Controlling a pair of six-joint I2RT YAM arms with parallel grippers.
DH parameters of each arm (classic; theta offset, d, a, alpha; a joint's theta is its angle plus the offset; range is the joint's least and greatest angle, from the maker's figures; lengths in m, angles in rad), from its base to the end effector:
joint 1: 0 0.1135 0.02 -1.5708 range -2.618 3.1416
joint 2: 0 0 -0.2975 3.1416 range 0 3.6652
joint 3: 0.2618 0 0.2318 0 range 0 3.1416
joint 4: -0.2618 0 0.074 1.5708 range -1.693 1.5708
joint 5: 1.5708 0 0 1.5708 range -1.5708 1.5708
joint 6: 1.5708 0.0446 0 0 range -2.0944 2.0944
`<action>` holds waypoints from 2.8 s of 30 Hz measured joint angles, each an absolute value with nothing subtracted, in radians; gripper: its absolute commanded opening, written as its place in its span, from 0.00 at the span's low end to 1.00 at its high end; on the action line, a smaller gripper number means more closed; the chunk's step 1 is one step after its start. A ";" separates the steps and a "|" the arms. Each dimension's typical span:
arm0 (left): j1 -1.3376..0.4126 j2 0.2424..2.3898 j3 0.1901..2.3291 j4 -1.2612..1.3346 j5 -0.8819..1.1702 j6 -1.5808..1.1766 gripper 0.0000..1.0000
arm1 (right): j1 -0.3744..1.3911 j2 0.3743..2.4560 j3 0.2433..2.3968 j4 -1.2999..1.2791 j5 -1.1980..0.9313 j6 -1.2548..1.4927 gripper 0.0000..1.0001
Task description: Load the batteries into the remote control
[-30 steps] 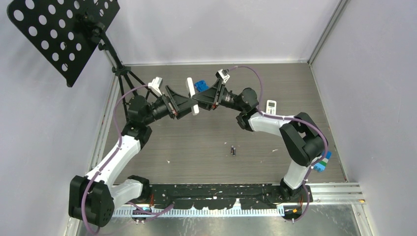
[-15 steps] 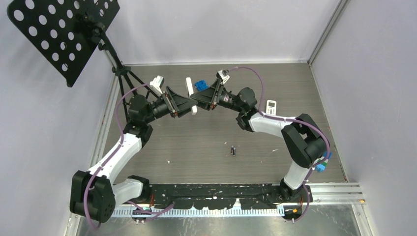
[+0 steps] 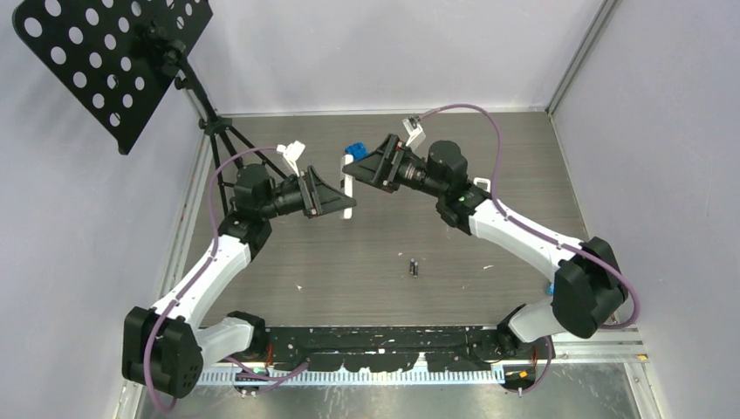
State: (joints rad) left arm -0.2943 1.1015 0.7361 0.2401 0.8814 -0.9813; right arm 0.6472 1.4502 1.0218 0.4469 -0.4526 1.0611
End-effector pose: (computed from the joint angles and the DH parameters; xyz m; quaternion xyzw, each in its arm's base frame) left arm 0.1982 -0.0960 0.3421 0.0372 0.7337 -0.6132 0.2901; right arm 0.2490 0.2127 0.3725 -0.0164 0.7010 0.6276 0.3383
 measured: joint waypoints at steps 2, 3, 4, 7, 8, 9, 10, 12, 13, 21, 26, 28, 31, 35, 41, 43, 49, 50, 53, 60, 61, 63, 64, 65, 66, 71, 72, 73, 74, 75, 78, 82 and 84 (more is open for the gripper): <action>-0.294 1.097 0.752 0.178 0.883 -0.920 0.00 | 0.647 1.437 1.071 0.327 -0.418 0.999 0.86; -0.294 1.094 0.762 0.145 0.883 -0.883 0.00 | 0.648 1.436 1.108 0.245 -0.395 0.965 0.85; -0.294 1.091 0.776 0.104 0.881 -0.847 0.00 | 0.649 1.436 1.139 0.177 -0.372 0.937 0.84; -0.296 1.079 0.820 -0.031 0.860 -0.720 0.00 | 0.655 1.437 1.209 0.001 -0.319 0.869 0.80; -0.299 1.075 0.832 -0.076 0.847 -0.680 0.00 | 0.660 1.439 1.237 -0.056 -0.302 0.847 0.79; -0.300 1.074 0.844 -0.112 0.838 -0.645 0.00 | 0.668 1.443 1.265 -0.108 -0.283 0.826 0.77; -0.303 1.073 0.862 -0.158 0.820 -0.604 0.00 | 0.678 1.448 1.291 -0.150 -0.267 0.808 0.75; -0.315 1.073 0.900 -0.241 0.787 -0.529 0.00 | 0.696 1.461 1.332 -0.211 -0.244 0.780 0.72; -0.321 1.073 0.916 -0.270 0.774 -0.502 0.00 | 0.703 1.468 1.347 -0.236 -0.237 0.769 0.70; -0.358 1.061 0.960 -0.429 0.672 -0.309 0.05 | 0.727 1.514 1.388 -0.323 -0.263 0.756 0.39; -0.364 1.050 0.960 -0.435 0.651 -0.286 0.49 | 0.730 1.513 1.366 -0.253 -0.285 0.826 0.18; -0.364 1.039 0.958 -0.426 0.635 -0.295 0.76 | 0.729 1.499 1.323 -0.181 -0.284 0.870 0.16; -0.366 1.011 0.943 -0.382 0.633 -0.348 0.93 | 0.729 1.462 1.232 -0.058 -0.261 0.922 0.13; -0.368 0.970 0.935 -0.304 0.595 -0.479 1.00 | 0.726 1.401 1.134 0.060 -0.201 0.962 0.12; -0.366 0.960 0.920 -0.124 0.580 -0.764 1.00 | 0.725 1.254 1.010 0.238 -0.107 1.002 0.12; -0.366 0.965 0.897 -0.044 0.582 -0.866 1.00 | 0.724 1.213 0.981 0.304 -0.083 1.025 0.12; -0.366 0.999 0.840 0.187 0.607 -1.108 0.78 | 0.723 1.166 0.911 0.462 -0.044 1.105 0.12; -0.366 1.006 0.830 0.238 0.615 -1.154 0.75 | 0.723 1.168 0.904 0.479 -0.045 1.116 0.12; -0.366 1.029 0.810 0.372 0.637 -1.267 0.65 | 0.723 1.188 0.896 0.519 -0.046 1.144 0.12; -0.363 1.049 0.804 0.525 0.670 -1.412 0.25 | 0.723 1.215 0.883 0.605 -0.046 1.191 0.12; -0.361 1.049 0.803 0.530 0.672 -1.416 0.12 | 0.723 1.215 0.883 0.619 -0.047 1.195 0.12; -0.360 1.049 0.803 0.531 0.678 -1.417 0.00 | 0.723 1.216 0.883 0.640 -0.049 1.202 0.17; -0.360 1.048 0.804 0.534 0.679 -1.409 0.00 | 0.723 1.216 0.880 0.643 -0.054 1.205 0.24; -0.360 1.047 0.804 0.529 0.680 -1.401 0.00 | 0.723 1.216 0.879 0.642 -0.059 1.206 0.36; -0.358 1.047 0.804 0.521 0.682 -1.392 0.00 | 0.723 1.216 0.879 0.634 -0.060 1.201 0.52; -0.356 1.047 0.830 0.355 0.720 -1.235 0.00 | 0.701 1.212 0.885 0.494 -0.132 1.075 0.82; -0.352 1.047 0.846 0.295 0.735 -1.185 0.00 | 0.692 1.207 0.890 0.451 -0.163 1.033 0.82; -0.350 1.048 0.863 0.239 0.752 -1.133 0.00 | 0.685 1.203 0.898 0.408 -0.197 0.992 0.82; -0.346 1.048 0.879 0.197 0.770 -1.093 0.00 | 0.678 1.199 0.915 0.353 -0.237 0.942 0.82; -0.341 1.049 0.902 0.140 0.806 -1.036 0.00 | 0.673 1.197 0.940 0.295 -0.278 0.893 0.82; -0.332 1.056 0.961 0.023 0.902 -0.917 0.00 | 0.664 1.197 1.018 0.148 -0.384 0.754 0.79; -0.331 1.056 1.021 -0.118 1.006 -0.768 0.00 | 0.659 1.183 1.054 0.043 -0.520 0.624 0.70; -0.331 1.055 1.032 -0.170 1.047 -0.710 0.00 | 0.659 1.180 1.054 0.012 -0.577 0.587 0.62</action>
